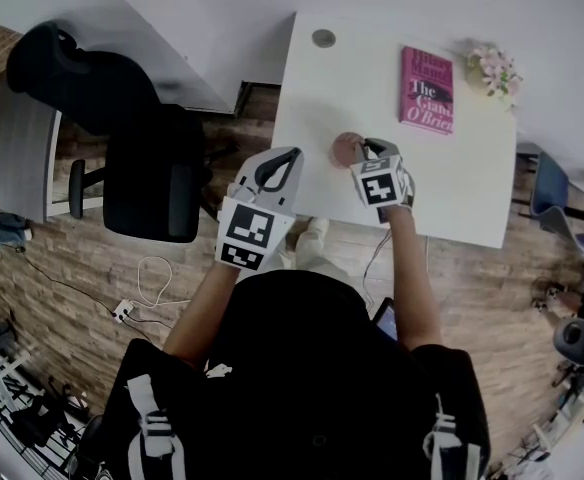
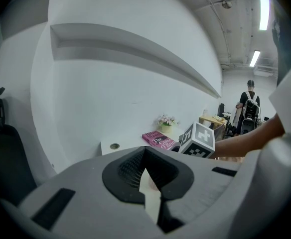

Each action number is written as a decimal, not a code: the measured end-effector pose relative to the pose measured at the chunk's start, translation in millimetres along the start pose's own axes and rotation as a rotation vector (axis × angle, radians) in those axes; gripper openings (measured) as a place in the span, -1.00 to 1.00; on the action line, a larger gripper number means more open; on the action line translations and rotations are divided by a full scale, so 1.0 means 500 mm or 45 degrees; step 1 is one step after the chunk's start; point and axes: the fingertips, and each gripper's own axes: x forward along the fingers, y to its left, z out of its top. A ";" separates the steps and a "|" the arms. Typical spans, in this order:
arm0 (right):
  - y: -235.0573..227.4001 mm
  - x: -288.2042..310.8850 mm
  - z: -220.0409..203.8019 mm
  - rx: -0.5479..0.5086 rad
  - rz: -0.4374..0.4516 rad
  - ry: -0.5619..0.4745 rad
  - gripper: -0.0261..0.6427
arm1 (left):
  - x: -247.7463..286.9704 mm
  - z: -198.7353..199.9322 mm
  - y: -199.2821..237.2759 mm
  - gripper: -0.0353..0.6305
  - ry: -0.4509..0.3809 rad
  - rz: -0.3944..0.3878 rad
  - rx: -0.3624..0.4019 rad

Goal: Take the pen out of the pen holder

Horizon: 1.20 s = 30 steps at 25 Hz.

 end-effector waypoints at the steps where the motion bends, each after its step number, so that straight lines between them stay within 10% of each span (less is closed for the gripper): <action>1: 0.000 0.001 -0.002 0.001 0.003 0.006 -0.69 | 0.001 0.000 0.000 -0.85 0.000 0.000 0.000; 30: -0.003 -0.154 0.087 0.079 -0.036 -0.168 -0.72 | -0.040 0.073 -0.003 -0.85 -0.135 -0.018 0.085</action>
